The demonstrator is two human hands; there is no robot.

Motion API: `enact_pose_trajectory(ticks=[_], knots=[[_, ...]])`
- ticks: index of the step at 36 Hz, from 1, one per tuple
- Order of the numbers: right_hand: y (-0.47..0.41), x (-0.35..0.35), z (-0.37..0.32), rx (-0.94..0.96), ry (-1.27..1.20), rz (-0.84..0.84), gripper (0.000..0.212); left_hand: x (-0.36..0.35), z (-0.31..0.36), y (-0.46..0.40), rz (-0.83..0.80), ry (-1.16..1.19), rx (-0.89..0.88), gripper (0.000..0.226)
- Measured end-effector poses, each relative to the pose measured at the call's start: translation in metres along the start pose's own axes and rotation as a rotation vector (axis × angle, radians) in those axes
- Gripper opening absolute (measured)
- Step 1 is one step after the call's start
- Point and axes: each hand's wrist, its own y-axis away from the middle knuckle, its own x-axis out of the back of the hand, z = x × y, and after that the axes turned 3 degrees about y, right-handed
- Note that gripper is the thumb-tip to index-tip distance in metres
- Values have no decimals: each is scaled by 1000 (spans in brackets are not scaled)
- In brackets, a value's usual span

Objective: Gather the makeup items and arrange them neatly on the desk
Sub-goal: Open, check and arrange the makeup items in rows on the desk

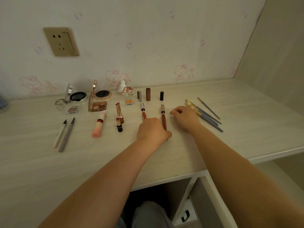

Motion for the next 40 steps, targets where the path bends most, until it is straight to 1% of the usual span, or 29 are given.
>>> enact_pose_trajectory(ticks=[3,9,13,19,22,27,31,36,40], knots=[[4,-4,5,60,64,32,23,-1,4,1,29,-63,-21,29],[11,-11,10,173,268,91,25,1,13,-1,54,-151,-50,29],[14,-11,10,204,301,109,26,2,17,-5,62,-150,-42,34],[13,-12,9,208,329,114,26,1,18,-14,72,-132,-11,34],[11,-12,12,221,326,104,26,1,18,-18,77,-124,-1,35],[8,-11,13,285,362,29,36,2,14,-21,87,-107,-9,33],[6,-10,13,308,402,-11,39,2,11,-23,103,-104,-3,31],[5,-10,13,326,435,-32,41,4,10,-27,102,-93,14,29],[6,-10,13,331,441,-34,41,3,8,-30,102,-88,14,34]])
